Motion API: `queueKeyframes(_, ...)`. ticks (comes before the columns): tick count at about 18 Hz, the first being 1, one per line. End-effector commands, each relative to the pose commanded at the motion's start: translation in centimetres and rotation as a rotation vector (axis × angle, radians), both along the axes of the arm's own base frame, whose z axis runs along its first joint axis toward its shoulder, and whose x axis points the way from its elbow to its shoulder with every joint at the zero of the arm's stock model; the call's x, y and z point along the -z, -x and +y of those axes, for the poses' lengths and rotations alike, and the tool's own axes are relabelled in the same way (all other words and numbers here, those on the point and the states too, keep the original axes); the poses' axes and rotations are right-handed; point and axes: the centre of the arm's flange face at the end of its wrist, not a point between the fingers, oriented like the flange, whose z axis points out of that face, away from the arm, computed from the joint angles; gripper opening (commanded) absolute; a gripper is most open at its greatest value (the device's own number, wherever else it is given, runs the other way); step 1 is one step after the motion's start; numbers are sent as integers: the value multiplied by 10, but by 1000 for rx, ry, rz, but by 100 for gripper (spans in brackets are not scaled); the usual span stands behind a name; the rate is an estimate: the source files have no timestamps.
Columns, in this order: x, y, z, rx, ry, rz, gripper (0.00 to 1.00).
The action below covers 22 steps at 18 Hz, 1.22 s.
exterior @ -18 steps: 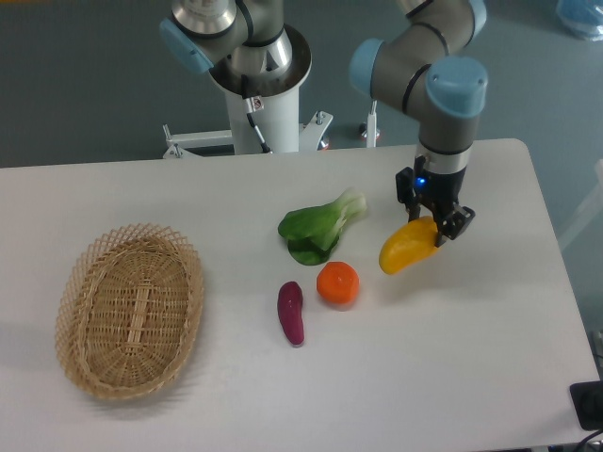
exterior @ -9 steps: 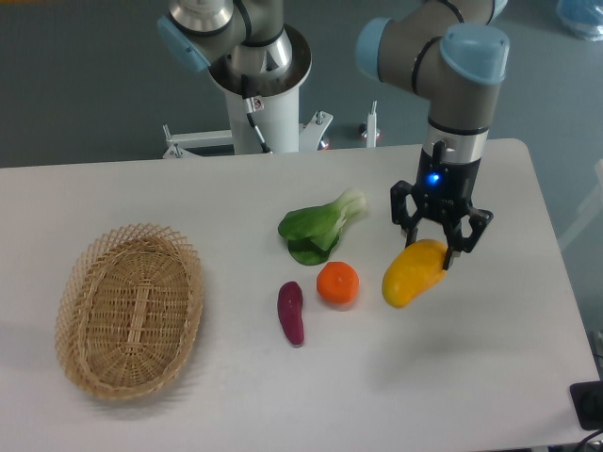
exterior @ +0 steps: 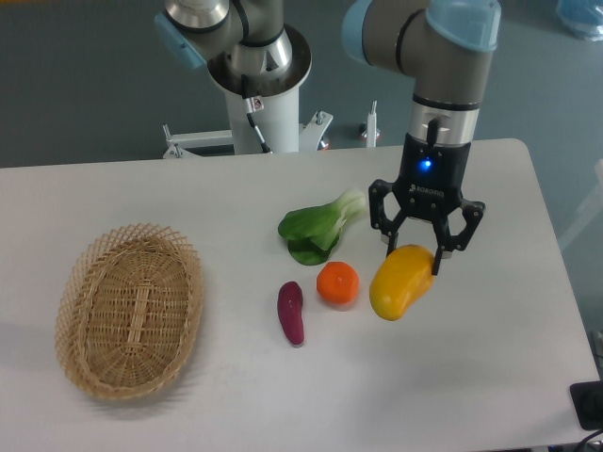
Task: Pick up the mango from the table
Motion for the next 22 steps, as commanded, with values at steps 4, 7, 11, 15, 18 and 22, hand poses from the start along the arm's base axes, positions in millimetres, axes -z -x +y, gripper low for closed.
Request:
queueKeyframes(4,-2,-4,1,0,-2,-1,52)
queueKeyframes(7,-2,-6,2,3,-2,-1,52)
queueKeyframes(11,-1,-9,3,7,0,-2,52)
queueKeyframes(15,-2,-9,3,8,-1,1,52)
queueKeyframes(18,-2,-10,3,9,-2,2,52)
queueKeyframes(22,-2,-9,3,8,-2,3,52)
